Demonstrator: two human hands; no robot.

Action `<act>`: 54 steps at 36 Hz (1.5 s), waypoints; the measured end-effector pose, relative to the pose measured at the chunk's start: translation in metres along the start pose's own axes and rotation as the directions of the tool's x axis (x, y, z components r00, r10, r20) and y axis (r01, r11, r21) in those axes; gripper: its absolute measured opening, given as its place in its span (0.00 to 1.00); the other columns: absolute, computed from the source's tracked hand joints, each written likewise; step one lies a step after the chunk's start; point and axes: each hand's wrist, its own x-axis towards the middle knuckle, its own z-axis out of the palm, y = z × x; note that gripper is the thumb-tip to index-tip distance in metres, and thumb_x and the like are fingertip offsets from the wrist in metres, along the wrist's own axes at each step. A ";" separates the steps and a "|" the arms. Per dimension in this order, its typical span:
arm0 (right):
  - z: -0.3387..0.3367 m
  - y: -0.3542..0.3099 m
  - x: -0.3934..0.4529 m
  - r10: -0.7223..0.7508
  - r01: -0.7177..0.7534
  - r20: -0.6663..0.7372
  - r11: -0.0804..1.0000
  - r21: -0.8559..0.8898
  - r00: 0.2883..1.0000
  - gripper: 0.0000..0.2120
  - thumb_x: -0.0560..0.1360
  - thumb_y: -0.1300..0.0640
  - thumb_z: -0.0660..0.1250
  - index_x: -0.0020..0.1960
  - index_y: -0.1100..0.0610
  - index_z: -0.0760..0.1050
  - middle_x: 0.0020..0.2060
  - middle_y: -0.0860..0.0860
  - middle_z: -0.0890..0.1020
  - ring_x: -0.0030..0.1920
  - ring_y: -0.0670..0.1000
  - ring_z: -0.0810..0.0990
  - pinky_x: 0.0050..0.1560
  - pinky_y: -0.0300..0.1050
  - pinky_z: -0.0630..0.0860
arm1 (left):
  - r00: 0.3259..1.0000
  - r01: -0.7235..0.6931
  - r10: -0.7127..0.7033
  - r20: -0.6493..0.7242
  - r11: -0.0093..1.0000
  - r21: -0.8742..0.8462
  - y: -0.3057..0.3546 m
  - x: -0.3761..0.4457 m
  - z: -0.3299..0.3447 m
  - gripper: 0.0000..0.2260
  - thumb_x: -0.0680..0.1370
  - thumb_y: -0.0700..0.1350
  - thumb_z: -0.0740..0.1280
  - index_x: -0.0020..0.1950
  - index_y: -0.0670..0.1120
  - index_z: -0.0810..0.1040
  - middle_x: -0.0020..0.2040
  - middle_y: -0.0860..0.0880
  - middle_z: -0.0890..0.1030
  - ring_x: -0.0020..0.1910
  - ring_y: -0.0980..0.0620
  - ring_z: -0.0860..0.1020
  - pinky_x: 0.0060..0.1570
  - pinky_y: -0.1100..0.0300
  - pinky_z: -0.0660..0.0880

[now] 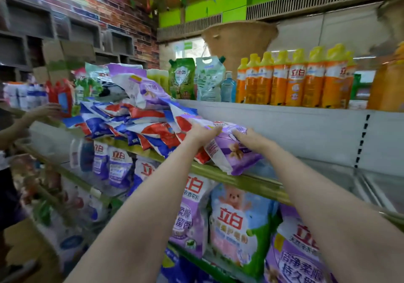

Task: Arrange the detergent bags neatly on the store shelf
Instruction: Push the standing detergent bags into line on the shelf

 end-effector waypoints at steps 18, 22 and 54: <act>-0.012 0.013 0.010 0.142 -0.127 -0.311 0.990 0.067 0.940 0.14 0.78 0.56 0.62 0.58 0.65 0.73 0.59 0.64 0.77 0.60 0.62 0.75 0.56 0.48 0.71 | 0.980 -0.197 0.195 -0.029 0.969 -0.149 0.031 0.007 0.020 0.32 0.74 0.38 0.66 0.74 0.44 0.55 0.65 0.40 0.73 0.65 0.40 0.71 0.64 0.50 0.70; -0.025 0.026 0.007 0.119 -0.028 -0.342 0.965 0.260 0.932 0.11 0.76 0.53 0.65 0.38 0.55 0.68 0.49 0.58 0.78 0.48 0.54 0.74 0.47 0.48 0.69 | 0.946 -0.281 0.209 -0.247 0.909 -0.308 0.036 0.005 0.024 0.19 0.74 0.34 0.63 0.64 0.42 0.68 0.58 0.40 0.78 0.58 0.41 0.75 0.57 0.51 0.72; -0.189 0.188 -0.102 0.144 0.202 -0.574 0.845 0.495 0.806 0.12 0.76 0.56 0.67 0.58 0.59 0.74 0.50 0.50 0.78 0.48 0.44 0.75 0.37 0.23 0.69 | 0.615 -0.187 0.561 0.554 0.786 -0.589 0.146 -0.016 0.180 0.14 0.67 0.41 0.76 0.51 0.45 0.81 0.45 0.43 0.79 0.30 0.56 0.79 0.30 0.64 0.75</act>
